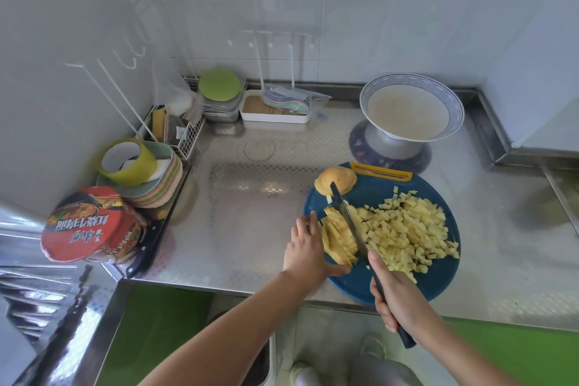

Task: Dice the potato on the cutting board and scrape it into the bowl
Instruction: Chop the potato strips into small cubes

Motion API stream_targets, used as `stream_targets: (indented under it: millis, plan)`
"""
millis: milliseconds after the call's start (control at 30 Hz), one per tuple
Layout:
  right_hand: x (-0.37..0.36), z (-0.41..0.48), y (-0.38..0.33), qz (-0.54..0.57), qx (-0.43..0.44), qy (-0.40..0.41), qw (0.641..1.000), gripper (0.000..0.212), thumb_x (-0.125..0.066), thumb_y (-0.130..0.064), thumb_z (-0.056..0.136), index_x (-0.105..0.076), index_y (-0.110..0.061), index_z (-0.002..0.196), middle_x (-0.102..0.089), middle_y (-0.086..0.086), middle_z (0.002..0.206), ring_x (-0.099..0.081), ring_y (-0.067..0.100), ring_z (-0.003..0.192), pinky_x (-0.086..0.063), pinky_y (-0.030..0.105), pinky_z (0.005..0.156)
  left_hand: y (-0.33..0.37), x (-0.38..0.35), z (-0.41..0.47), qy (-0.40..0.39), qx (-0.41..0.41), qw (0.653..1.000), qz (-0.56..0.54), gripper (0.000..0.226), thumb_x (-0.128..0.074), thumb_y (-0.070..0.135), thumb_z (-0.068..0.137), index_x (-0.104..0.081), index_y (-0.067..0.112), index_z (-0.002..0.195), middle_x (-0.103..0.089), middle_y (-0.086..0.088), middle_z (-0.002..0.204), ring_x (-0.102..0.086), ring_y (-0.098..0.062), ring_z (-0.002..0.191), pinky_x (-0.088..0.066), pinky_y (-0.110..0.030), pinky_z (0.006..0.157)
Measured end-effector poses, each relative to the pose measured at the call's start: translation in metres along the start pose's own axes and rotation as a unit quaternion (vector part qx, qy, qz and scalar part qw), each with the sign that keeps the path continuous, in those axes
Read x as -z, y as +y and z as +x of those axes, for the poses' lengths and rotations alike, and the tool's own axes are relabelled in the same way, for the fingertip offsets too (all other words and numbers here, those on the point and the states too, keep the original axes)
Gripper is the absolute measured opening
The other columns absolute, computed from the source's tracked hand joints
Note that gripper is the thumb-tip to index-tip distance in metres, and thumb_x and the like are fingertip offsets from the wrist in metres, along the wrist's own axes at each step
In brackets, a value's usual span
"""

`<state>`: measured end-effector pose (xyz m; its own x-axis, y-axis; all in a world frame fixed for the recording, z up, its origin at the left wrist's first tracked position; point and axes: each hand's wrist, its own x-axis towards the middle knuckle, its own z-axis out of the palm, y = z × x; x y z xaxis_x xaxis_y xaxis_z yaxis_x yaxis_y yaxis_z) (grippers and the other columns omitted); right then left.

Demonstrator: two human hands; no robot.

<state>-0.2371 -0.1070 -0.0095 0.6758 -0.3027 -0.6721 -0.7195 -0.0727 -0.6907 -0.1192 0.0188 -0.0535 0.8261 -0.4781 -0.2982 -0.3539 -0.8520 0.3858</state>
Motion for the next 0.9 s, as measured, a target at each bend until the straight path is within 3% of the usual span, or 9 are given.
stream_targets:
  millis: [300,633,733,900]
  plan:
    - [0.007,0.001,0.004,0.015,-0.006,0.0,1.0,0.069,-0.035,-0.074,0.087,-0.039,-0.008,0.064,-0.029,0.008,0.048,-0.028,0.021,0.036,-0.029,0.027,0.041,0.002,-0.006,0.002,0.021,-0.027,0.999,0.015,0.107,-0.068,0.068,0.068,-0.019,0.015,0.148,-0.028,-0.003,0.137,-0.031,-0.022,0.127,-0.029,-0.033,0.109]
    - [0.012,0.002,0.008,0.02,-0.007,-0.01,1.0,0.07,-0.037,-0.076,0.084,-0.039,-0.008,0.068,-0.027,0.008,0.051,-0.027,0.021,0.039,-0.029,0.029,0.042,-0.011,0.006,0.011,-0.008,-0.011,0.995,-0.095,0.083,-0.077,0.04,0.074,-0.034,0.017,0.141,-0.033,-0.003,0.132,-0.039,-0.019,0.121,-0.037,-0.027,0.106]
    - [0.013,0.003,0.01,0.027,-0.008,-0.014,1.0,0.07,-0.038,-0.076,0.083,-0.039,-0.008,0.068,-0.027,0.007,0.051,-0.026,0.021,0.039,-0.027,0.028,0.042,-0.014,0.014,0.014,-0.023,-0.004,0.992,-0.121,0.075,-0.08,0.034,0.073,-0.043,0.018,0.137,-0.038,-0.002,0.13,-0.047,-0.015,0.108,-0.042,-0.022,0.096]
    - [0.013,0.002,0.009,0.027,-0.006,-0.02,0.999,0.07,-0.038,-0.077,0.08,-0.04,-0.007,0.069,-0.029,0.008,0.051,-0.027,0.02,0.039,-0.026,0.027,0.042,-0.02,0.026,0.019,-0.026,0.005,0.991,-0.13,0.063,-0.079,0.023,0.077,-0.051,0.018,0.132,-0.046,-0.003,0.127,-0.045,-0.011,0.099,-0.035,-0.015,0.084]
